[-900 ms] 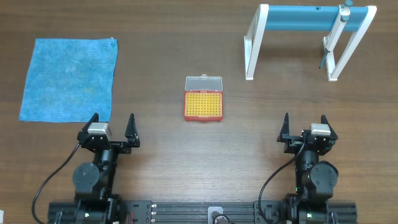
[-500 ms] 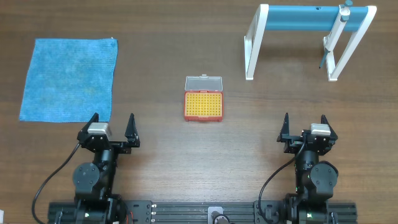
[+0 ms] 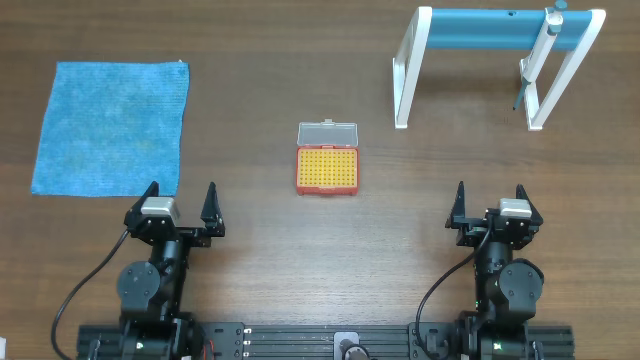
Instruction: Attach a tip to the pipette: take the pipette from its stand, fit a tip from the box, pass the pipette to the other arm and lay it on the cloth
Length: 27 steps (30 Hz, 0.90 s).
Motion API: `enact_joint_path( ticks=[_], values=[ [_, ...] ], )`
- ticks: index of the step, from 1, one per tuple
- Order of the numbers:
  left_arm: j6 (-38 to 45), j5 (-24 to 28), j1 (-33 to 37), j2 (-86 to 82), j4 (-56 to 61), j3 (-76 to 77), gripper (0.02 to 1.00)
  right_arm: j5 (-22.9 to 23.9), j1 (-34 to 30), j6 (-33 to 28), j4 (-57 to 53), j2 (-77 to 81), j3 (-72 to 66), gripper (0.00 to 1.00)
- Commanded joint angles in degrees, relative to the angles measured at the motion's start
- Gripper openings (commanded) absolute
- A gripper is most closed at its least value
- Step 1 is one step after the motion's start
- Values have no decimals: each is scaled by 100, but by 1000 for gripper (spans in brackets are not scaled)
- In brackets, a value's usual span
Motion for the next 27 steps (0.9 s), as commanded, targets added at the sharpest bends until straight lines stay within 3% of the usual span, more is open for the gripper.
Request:
enact_joint_path(
  ticks=[1, 3, 5, 6, 9, 11, 13, 16, 20, 23, 27],
  values=[
    [-28, -68, -13, -39, -50, -4, 998, -33, -26, 352, 922, 1482, 608, 952],
    [-28, -68, -13, -39, -50, -4, 998, -15, -26, 317, 960, 2903, 1585, 952],
    [-28, -68, -13, -39, -50, -4, 998, 566, -33, 173, 960, 3993, 2374, 952],
    [-28, -68, -13, -39, -50, -4, 998, 540, -125, -267, 957, 4590, 2820, 952],
    [-28, -68, -13, -39, -52, -4, 998, -428, -684, -761, 957, 5556, 3585, 952],
    [-28, -68, -13, -39, -52, -4, 998, -1606, -1408, -892, 962, 6148, 4105, 952],
    [-28, -68, -13, -39, -50, -4, 998, -2365, -1954, -1102, 964, 6559, 4424, 952],
    [-28, -68, -13, -39, -52, -4, 998, -2629, -2216, -1102, 1329, 7104, 4555, 952],
    [-28, -68, -13, -39, -50, -4, 998, -2651, -2210, -1091, 2037, 7755, 4557, 952],
    [-28, -68, -13, -39, -50, -4, 998, -2662, -2199, -452, 2791, 8212, 4557, 952],
    [-28, -68, -13, -39, -50, -4, 998, -2907, -2116, -350, 3191, 8699, 4695, 952]
  ],
)
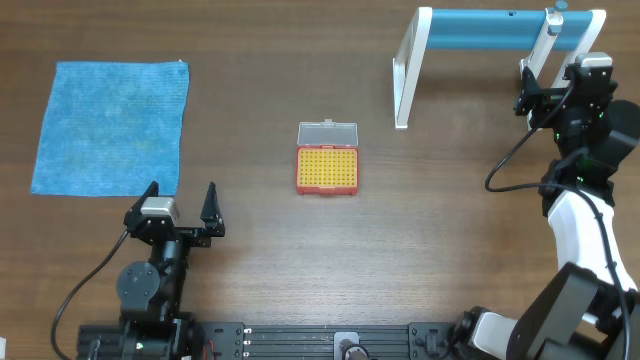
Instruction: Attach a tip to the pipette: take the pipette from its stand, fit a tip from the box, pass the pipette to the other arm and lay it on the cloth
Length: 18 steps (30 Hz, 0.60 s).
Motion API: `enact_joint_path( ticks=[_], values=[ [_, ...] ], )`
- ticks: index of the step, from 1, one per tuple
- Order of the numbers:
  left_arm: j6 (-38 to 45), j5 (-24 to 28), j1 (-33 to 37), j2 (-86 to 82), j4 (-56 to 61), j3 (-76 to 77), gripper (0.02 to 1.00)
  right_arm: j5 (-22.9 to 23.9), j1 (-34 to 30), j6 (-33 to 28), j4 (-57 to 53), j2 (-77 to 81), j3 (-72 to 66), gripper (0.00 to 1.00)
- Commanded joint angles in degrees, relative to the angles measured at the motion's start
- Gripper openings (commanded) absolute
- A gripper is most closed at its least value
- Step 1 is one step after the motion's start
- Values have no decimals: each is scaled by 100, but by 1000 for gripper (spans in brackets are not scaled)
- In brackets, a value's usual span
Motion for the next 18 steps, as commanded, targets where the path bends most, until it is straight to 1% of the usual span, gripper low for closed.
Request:
enact_joint_path(
  ticks=[1, 8, 10, 11, 12, 13, 15, 17, 18],
  values=[
    [-28, -66, -13, -26, -35, -13, 998, -208, 151, 264, 129, 525, 361, 952],
    [-28, -66, -13, -26, -33, -13, 998, -184, 227, 264, 142, 1010, 597, 947],
    [-28, -66, -13, -26, -33, -13, 998, -31, 280, 354, 319, 1145, 605, 941],
    [-28, -66, -13, -26, -33, -13, 998, 160, 310, 457, 490, 1244, 612, 939],
    [-28, -66, -13, -26, -33, -13, 998, 210, 315, 483, 610, 1314, 612, 939],
    [-28, -66, -13, -26, -33, -13, 998, 229, 330, 636, 699, 1394, 636, 934],
    [-28, -66, -13, -26, -33, -13, 998, 238, 409, 651, 706, 1434, 699, 890],
    [-28, -66, -13, -26, -33, -13, 998, 269, 422, 651, 706, 1434, 726, 812],
    [-28, -66, -13, -26, -33, -13, 998, 269, 424, 671, 704, 1434, 726, 750]
  ],
)
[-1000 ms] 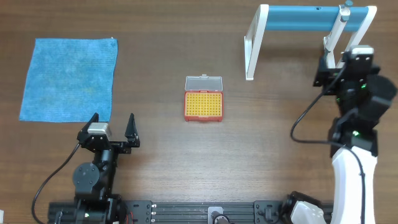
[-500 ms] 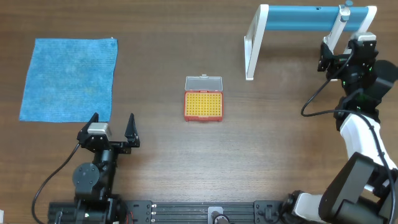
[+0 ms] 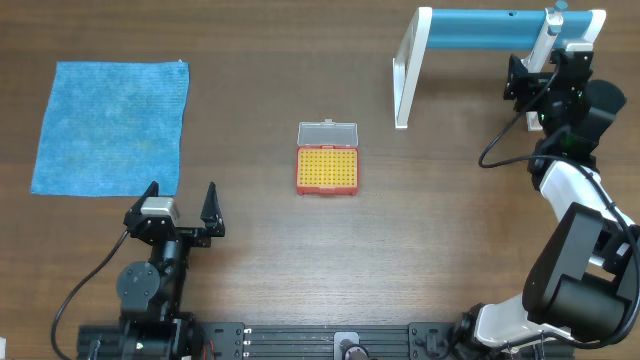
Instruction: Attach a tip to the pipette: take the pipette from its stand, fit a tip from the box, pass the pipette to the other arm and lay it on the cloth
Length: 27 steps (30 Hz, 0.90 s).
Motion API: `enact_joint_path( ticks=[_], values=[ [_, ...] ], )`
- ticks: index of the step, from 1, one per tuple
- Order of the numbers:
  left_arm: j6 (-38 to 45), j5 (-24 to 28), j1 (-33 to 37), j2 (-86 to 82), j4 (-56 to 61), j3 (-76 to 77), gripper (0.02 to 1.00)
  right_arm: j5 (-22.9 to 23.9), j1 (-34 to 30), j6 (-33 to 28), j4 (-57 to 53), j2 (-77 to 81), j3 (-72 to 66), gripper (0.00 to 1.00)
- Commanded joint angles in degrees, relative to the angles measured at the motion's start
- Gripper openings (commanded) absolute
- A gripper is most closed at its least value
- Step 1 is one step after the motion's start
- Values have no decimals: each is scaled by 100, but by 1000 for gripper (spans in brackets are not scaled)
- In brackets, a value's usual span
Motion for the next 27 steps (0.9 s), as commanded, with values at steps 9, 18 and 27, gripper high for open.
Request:
enact_joint_path(
  ticks=[9, 18, 27],
  values=[
    [-28, -66, -13, -26, -33, -13, 998, 28, 162, 173, 4, 55, 168, 391],
    [-28, -66, -13, -26, -33, -13, 998, 31, 162, 234, 4, 42, 168, 80],
    [-28, -66, -13, -26, -33, -13, 998, -20, 164, 229, -306, -1478, 166, 77]
  ],
)
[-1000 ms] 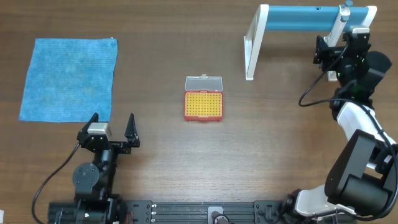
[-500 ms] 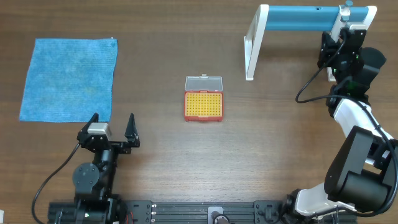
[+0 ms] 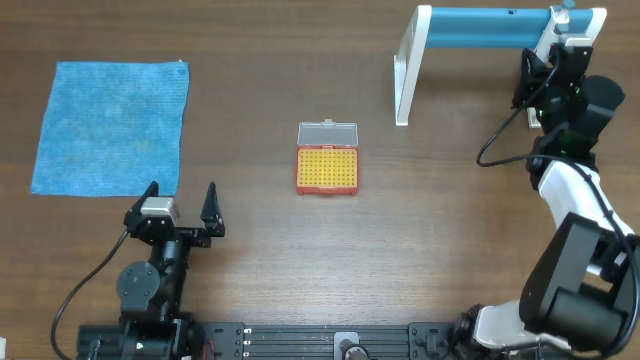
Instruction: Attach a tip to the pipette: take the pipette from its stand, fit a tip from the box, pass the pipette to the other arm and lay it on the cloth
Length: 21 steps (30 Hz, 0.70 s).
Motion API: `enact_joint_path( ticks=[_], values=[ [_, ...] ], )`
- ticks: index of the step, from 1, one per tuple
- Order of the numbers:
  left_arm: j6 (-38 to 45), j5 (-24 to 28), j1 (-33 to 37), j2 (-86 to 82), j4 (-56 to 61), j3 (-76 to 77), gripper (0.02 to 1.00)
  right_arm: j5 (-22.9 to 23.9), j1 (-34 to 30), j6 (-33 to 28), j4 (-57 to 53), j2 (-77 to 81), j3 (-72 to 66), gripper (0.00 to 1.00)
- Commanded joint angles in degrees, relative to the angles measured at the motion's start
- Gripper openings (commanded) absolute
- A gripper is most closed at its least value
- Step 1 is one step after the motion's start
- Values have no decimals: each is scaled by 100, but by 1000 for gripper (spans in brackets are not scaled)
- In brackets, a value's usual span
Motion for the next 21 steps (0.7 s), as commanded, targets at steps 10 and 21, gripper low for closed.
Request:
enact_joint_path(
  ticks=[10, 21],
  values=[
    [-28, -66, -13, -26, -33, -13, 998, -780, 3224, 24, -1215, -2573, -63, 80],
    [-28, -66, -13, -26, -33, -13, 998, -785, 4739, 1436, 3873, -393, -2100, 77]
  ],
)
